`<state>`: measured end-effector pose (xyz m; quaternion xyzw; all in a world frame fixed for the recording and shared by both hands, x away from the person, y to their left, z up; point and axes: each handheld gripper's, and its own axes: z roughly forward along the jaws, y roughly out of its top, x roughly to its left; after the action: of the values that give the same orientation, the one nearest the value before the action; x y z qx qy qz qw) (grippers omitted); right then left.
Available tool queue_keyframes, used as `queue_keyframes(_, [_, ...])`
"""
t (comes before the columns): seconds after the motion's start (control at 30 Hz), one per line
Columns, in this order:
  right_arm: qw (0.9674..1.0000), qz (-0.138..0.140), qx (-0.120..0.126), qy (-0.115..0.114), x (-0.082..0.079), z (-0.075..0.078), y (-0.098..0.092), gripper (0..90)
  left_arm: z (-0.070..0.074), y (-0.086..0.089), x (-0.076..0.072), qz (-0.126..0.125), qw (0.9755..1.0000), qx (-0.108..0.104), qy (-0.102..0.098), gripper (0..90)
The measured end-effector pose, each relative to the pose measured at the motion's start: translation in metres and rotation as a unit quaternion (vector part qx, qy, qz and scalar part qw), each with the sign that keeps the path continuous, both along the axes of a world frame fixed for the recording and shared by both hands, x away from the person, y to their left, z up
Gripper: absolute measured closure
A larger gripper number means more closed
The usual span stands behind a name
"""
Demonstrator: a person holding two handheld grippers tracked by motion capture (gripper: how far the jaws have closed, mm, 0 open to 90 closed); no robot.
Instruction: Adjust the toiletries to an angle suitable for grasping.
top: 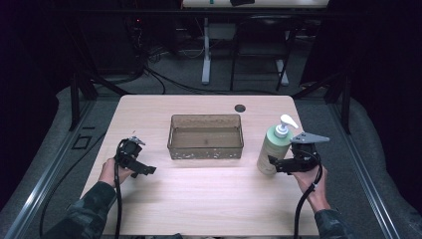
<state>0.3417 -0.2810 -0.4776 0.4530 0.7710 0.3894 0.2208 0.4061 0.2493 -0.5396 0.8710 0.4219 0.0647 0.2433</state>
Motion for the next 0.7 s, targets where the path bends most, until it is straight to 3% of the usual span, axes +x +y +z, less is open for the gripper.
queue_keyframes(0.33, [0.9992,-0.018,0.01,-0.036,0.0043,0.005,0.0062,0.0,0.0,0.0001,-0.0004,0.0,1.0,0.0,0.001,0.0])
queue_keyframes(0.5, [0.9979,-0.029,0.028,-0.051,0.0055,0.0078,0.0028,6.6,-0.0004,-0.0008,-0.0002,-0.002,1.0,0.001,0.002,0.0])
queue_keyframes(0.7, [0.9973,-0.031,0.032,-0.058,0.01,0.0099,0.0074,10.5,-0.0005,-0.0012,-0.0006,-0.001,1.0,0.0,0.002,0.0])
